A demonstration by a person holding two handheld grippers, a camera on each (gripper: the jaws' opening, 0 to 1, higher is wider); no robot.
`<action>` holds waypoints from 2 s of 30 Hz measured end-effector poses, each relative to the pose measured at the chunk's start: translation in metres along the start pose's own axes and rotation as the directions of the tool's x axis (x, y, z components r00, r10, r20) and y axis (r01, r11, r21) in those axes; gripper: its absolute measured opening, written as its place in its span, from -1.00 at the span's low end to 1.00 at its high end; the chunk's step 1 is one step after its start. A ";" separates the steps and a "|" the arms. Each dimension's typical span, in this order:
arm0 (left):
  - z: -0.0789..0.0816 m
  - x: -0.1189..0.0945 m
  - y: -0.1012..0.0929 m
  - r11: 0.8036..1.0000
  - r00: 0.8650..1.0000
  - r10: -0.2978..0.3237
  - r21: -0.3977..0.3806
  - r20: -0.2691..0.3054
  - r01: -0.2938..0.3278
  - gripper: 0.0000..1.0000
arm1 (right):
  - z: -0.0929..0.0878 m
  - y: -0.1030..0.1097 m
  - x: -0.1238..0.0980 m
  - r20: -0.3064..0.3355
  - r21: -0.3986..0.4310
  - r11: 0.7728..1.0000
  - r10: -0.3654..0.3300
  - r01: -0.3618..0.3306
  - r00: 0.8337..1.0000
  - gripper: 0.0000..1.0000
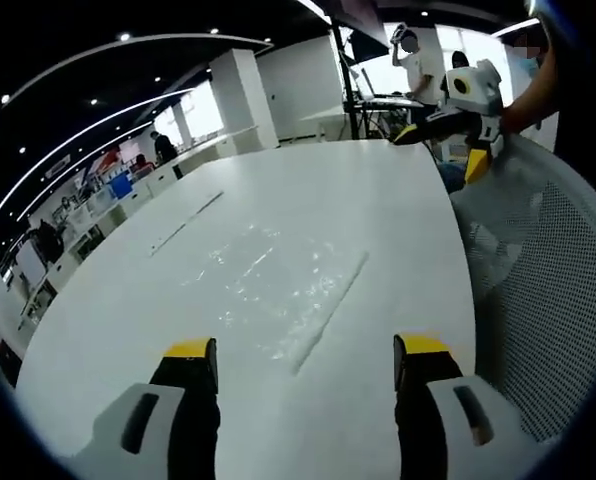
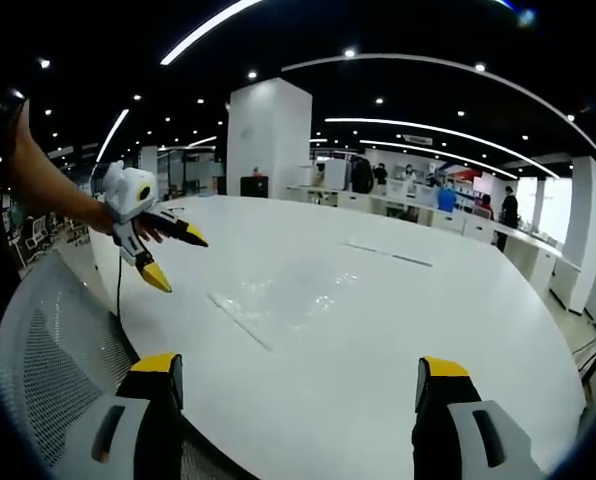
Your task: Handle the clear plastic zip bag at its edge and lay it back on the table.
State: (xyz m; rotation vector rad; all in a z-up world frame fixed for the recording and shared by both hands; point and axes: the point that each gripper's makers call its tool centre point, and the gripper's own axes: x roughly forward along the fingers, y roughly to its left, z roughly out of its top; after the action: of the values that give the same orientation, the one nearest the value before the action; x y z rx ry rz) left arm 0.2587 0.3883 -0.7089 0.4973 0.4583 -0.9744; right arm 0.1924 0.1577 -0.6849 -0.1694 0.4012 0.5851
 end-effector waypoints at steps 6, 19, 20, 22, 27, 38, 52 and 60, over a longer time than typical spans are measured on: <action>-0.005 0.004 0.002 0.999 0.999 -0.023 0.027 -0.026 0.023 0.37 | -0.001 0.001 0.000 -0.007 -0.004 1.000 0.004 -0.004 1.000 0.93; -0.005 0.011 0.006 0.994 0.996 -0.062 0.082 -0.056 0.067 0.27 | -0.001 0.002 0.000 -0.008 -0.004 1.000 0.003 -0.003 1.000 0.89; -0.005 0.012 0.006 0.994 0.996 -0.067 0.087 -0.060 0.072 0.26 | 0.000 0.001 0.000 -0.007 -0.003 1.000 0.002 -0.002 1.000 0.89; -0.007 0.014 0.005 0.991 0.994 -0.082 0.103 -0.070 0.089 0.25 | 0.000 0.000 0.000 -0.006 0.000 1.000 -0.001 0.001 1.000 0.88; -0.008 0.019 0.006 0.983 0.991 -0.102 0.141 -0.088 0.114 0.16 | -0.001 -0.001 0.000 -0.008 -0.001 1.000 -0.005 0.005 1.000 0.86; -0.017 0.032 0.005 0.951 0.977 -0.144 0.250 -0.159 0.180 0.04 | -0.005 -0.005 0.001 -0.018 -0.004 1.000 -0.008 0.008 1.000 0.82; -0.028 0.045 0.006 0.916 0.958 -0.180 0.317 -0.225 0.247 -0.21 | -0.005 -0.004 0.001 -0.030 -0.004 1.000 -0.010 0.010 0.999 0.75; -0.032 0.053 0.006 0.893 0.941 -0.206 0.342 -0.270 0.293 -0.33 | -0.003 -0.004 0.001 -0.021 -0.016 1.000 -0.011 0.010 1.000 0.66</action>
State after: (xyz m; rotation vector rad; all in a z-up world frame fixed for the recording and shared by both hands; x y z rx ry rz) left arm 0.2850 0.3744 -0.7639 0.9238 0.5515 -1.2736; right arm 0.1944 0.1547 -0.6876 -0.1932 0.4163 0.5766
